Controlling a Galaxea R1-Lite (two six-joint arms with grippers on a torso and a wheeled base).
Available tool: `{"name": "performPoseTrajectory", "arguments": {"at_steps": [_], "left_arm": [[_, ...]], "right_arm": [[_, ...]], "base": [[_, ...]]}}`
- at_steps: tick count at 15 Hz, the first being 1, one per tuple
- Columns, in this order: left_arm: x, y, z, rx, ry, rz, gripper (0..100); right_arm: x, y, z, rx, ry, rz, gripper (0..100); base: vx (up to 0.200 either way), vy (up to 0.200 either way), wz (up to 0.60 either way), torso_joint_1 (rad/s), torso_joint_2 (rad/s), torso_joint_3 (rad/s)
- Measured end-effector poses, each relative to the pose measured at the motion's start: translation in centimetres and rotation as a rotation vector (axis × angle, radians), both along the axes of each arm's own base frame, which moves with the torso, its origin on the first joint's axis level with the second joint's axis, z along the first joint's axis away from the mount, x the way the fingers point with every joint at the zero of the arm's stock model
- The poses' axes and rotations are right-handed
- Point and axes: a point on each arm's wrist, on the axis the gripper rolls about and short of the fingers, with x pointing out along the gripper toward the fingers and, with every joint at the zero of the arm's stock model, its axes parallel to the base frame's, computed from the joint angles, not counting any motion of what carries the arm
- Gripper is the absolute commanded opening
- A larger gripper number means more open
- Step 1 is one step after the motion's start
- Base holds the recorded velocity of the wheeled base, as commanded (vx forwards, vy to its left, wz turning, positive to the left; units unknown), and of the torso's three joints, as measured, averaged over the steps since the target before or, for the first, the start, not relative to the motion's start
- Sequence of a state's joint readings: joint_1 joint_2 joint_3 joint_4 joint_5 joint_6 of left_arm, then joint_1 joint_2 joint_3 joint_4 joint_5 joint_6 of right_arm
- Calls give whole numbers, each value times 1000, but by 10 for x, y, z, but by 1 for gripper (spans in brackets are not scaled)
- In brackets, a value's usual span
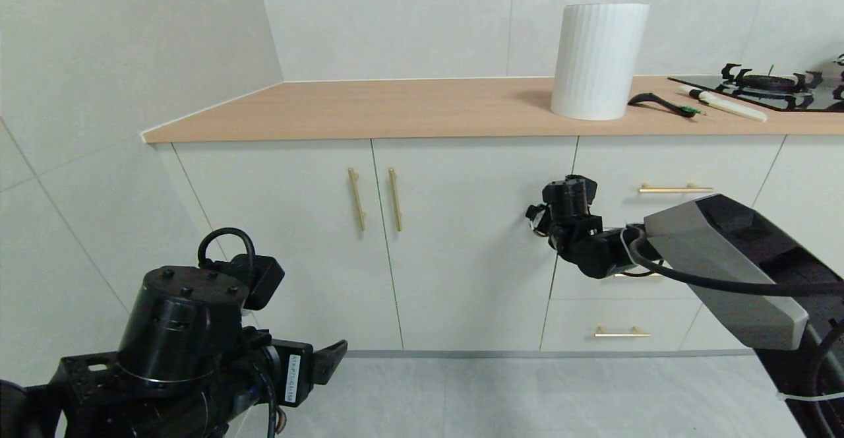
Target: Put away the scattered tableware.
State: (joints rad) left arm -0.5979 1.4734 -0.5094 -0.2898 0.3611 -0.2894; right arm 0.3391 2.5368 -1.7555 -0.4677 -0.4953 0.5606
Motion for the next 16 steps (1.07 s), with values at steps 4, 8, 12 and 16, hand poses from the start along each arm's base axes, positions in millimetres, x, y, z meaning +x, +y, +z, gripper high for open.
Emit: {"name": "performPoseTrajectory", "arguments": {"at_steps": [4, 8, 12, 16], "left_arm": [[-1, 1, 1, 0, -6, 2, 100], [-12, 16, 17, 20, -82, -11, 100], [-43, 42, 42, -28, -230, 24, 100], [-97, 79, 46, -31, -363, 85, 100]], "right_arm": [[-26, -2, 18, 0, 26, 25, 100], [-93, -13, 81, -19, -66, 69, 100], [-198, -53, 149, -129, -230, 102, 100], [-316, -102, 179, -269, -346, 101, 100]], "base": [[0, 0, 0, 0, 0, 0], [0, 0, 0, 0, 0, 0], [0, 0, 0, 0, 0, 0], [0, 0, 0, 0, 0, 0]]}}
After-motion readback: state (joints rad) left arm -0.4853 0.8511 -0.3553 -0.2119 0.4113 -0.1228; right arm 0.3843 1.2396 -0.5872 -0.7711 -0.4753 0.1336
